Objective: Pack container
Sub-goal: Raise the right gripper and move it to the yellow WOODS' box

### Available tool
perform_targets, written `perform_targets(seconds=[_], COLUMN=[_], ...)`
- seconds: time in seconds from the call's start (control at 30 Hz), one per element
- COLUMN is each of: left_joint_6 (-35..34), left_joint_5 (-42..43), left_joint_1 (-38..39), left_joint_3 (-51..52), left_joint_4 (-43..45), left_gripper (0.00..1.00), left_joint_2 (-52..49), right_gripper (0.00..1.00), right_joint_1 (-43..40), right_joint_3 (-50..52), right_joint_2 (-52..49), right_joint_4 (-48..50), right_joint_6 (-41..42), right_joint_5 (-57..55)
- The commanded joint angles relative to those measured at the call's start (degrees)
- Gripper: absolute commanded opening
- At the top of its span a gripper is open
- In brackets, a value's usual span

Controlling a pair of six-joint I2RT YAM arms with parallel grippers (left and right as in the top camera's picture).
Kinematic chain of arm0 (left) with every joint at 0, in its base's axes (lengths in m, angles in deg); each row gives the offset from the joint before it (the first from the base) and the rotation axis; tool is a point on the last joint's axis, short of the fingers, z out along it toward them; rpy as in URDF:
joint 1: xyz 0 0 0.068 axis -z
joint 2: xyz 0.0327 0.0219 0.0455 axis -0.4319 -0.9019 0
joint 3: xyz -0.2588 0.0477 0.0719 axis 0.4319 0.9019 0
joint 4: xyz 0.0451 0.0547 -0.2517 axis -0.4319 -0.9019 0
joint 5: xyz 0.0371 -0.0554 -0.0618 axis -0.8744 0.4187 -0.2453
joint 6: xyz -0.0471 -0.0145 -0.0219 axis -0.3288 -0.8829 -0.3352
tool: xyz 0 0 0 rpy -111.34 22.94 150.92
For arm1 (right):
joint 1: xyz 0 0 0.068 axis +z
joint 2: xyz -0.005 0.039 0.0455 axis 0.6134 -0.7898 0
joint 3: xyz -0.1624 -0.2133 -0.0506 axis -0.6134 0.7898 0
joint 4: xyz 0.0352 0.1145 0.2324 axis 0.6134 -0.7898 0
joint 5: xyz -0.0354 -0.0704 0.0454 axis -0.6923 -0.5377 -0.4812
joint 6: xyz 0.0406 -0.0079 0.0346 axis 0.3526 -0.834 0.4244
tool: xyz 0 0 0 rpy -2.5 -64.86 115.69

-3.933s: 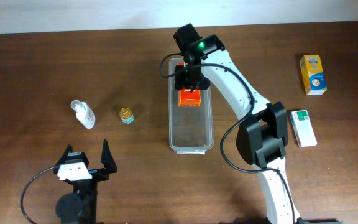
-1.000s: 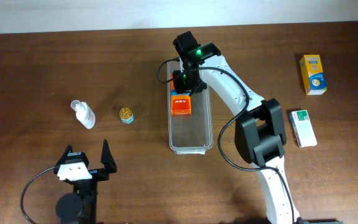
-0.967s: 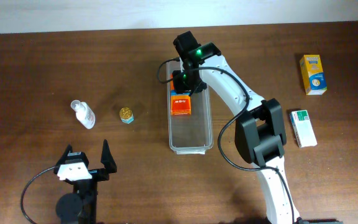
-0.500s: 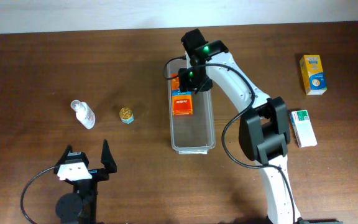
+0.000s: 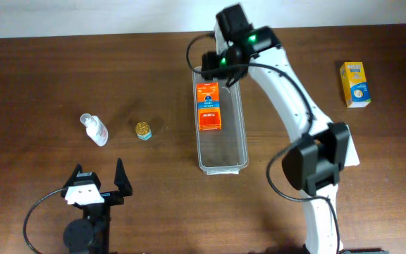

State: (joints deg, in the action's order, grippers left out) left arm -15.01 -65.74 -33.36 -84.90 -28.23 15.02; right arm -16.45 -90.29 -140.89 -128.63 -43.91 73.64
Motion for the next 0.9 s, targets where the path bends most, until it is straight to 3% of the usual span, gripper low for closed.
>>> perform_targets(seconds=[0.0,0.2,0.43,0.57,0.87], left_joint_6=[-0.33,-0.33,-0.33,-0.33,-0.33], left_joint_5=[-0.44,-0.44,-0.44,-0.44,-0.44], left_joint_1=[0.22,0.22,0.22,0.22,0.22], left_joint_3=[0.28,0.28,0.28,0.28,0.28], left_joint_4=[-0.22,-0.22,-0.22,-0.22,-0.22], left_gripper=[0.99,0.99,0.99,0.99,1.00], left_joint_2=[0.37,0.37,0.37,0.37,0.37], right_gripper=[0.63,0.68,0.77,0.80,0.95], right_joint_1=[-1.05,-6.97,-18.40,-25.07,-36.54], right_joint_3=[-5.22,-14.67,-22.21,-22.64,-22.53], right_joint_2=[3.76,4.13,4.15,4.13,4.00], right_joint_4=[-1.49,-7.23,-16.02,-20.90,-28.44], right_joint_6=[-2.93,-3.13,-10.49,-10.75,-21.05], right_joint_5=[-0.50,-7.78,-8.20,-8.37,-10.08])
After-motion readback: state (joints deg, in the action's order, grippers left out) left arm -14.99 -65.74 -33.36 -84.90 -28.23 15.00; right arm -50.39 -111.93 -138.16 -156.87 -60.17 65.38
